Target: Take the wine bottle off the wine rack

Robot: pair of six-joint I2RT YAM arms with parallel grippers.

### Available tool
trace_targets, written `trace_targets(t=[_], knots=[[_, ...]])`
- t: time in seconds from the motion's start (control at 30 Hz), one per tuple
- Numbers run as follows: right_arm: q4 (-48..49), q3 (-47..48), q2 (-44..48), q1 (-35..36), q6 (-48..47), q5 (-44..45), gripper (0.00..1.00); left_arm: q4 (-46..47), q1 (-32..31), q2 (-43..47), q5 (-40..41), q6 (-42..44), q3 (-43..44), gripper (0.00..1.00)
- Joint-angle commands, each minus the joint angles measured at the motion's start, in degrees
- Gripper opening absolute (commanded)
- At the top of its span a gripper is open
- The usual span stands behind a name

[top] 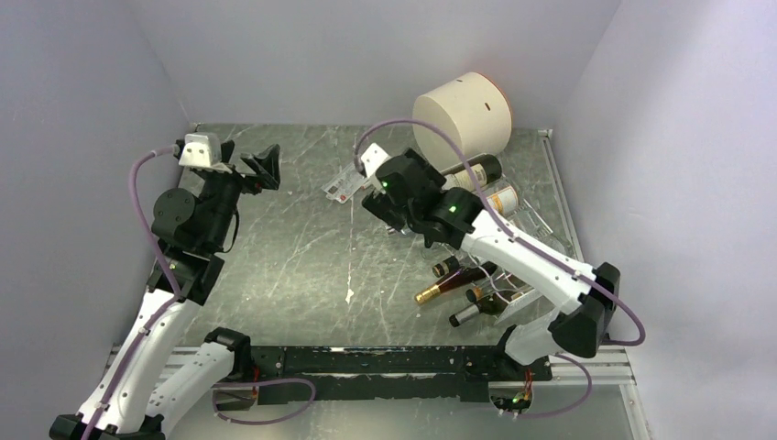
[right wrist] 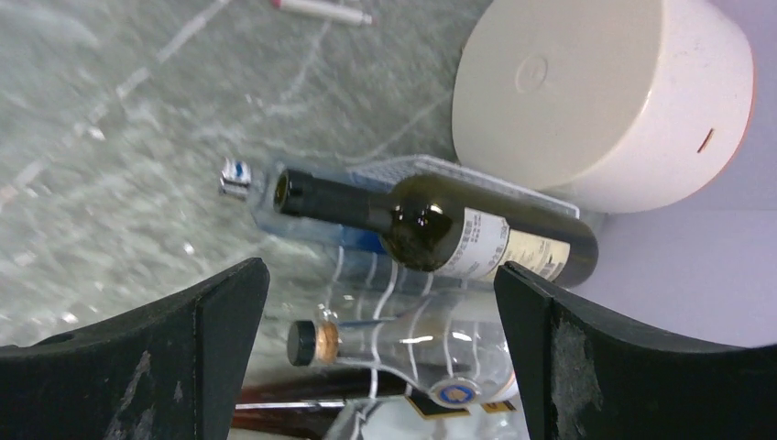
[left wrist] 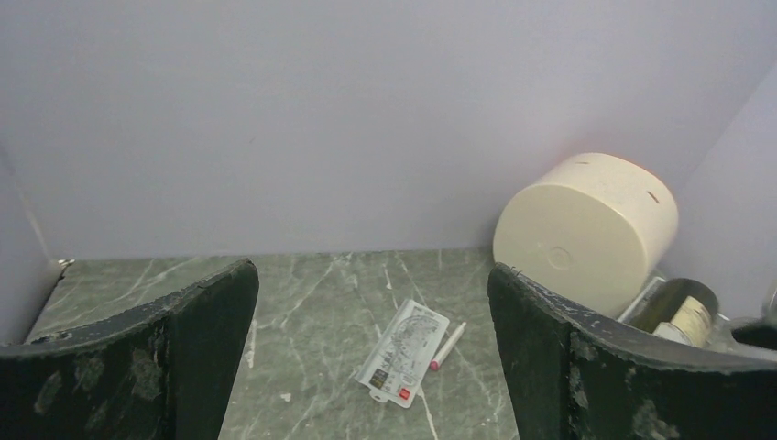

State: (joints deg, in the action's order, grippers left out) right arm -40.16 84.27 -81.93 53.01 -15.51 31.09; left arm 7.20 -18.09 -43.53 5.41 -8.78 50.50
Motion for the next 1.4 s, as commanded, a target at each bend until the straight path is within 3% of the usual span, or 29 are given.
trace_targets(t=[0.0, 0.2, 0.5, 0.73, 1.37], knots=[[0.15, -4.41, -0.69, 0.84, -10.49, 5.77, 1.00, -0.27, -0.52, 0.66, 5.58, 0.99, 0.34, 1.00], [10.47, -12.09, 0.89, 0.18, -18.20, 0.74, 1.00, -0.59, -0.50, -0.42, 6.25, 0.38, 0.48, 0.99], [10.73, -13.21, -2.16, -5.48, -25.31, -5.47, 0.94, -0.76, -0.51, -1.32, 4.27, 0.24, 0.66, 0.99], [18.56, -18.03, -1.36, -6.92, -32.17, -8.65, 0.93, -0.05, -0.83, -1.68, 3.39, 0.33, -0.04, 0.99], [34.21, -25.88, -7.67, -9.46, -45.34, -8.62, 0.86, 0.08, -1.86, -3.63, 3.96, 1.12, -0.45, 1.00]])
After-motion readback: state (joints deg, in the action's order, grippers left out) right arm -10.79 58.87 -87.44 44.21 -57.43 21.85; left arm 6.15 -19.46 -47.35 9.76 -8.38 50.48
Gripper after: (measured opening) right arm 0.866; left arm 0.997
